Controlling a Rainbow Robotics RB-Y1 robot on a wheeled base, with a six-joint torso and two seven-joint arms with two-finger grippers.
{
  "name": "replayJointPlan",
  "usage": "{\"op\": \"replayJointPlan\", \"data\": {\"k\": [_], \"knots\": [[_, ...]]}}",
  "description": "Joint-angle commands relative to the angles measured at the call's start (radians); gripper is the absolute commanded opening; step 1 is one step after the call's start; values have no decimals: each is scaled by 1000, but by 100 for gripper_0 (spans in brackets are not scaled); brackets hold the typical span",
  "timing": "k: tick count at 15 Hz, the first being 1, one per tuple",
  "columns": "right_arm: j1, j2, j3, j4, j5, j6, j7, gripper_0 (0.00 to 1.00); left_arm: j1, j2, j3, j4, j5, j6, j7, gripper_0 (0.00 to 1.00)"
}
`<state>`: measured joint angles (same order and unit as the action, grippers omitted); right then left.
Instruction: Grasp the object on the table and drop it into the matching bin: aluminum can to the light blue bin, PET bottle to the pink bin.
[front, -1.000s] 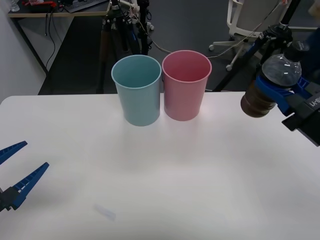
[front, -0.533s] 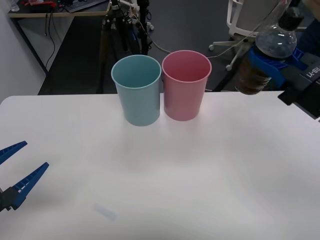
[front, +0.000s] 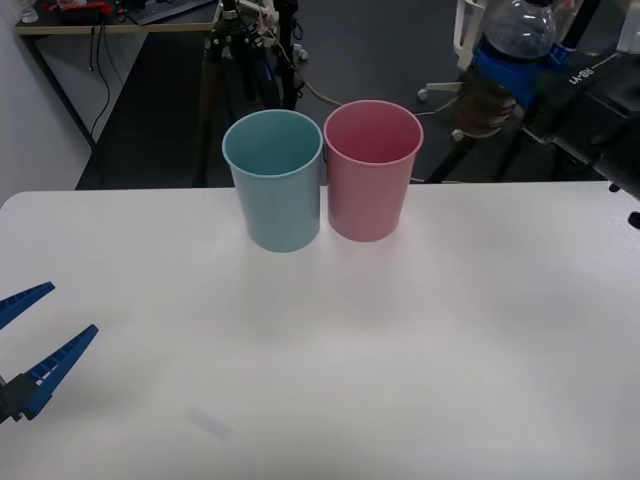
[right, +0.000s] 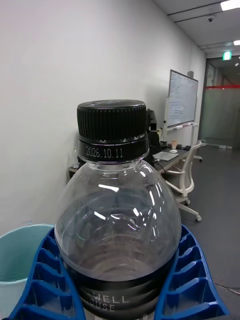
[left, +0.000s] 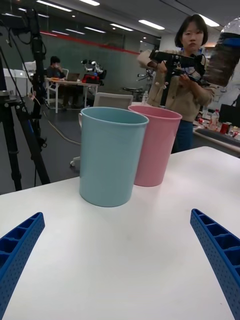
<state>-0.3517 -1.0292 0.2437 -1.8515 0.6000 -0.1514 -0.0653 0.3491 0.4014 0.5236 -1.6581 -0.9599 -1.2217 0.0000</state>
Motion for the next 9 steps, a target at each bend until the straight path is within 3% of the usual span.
{"op": "replayJointPlan", "data": {"k": [1,4,9], "knots": [[-132,1,92,104,-20,0,-13,0,0,0,0,0,0,0,0,100],[-211,31,154,187,-40,0,-21,0,0,0,0,0,0,0,0,100],[-342,153,218,350,-28,0,-21,0,0,0,0,0,0,0,0,100]]}}
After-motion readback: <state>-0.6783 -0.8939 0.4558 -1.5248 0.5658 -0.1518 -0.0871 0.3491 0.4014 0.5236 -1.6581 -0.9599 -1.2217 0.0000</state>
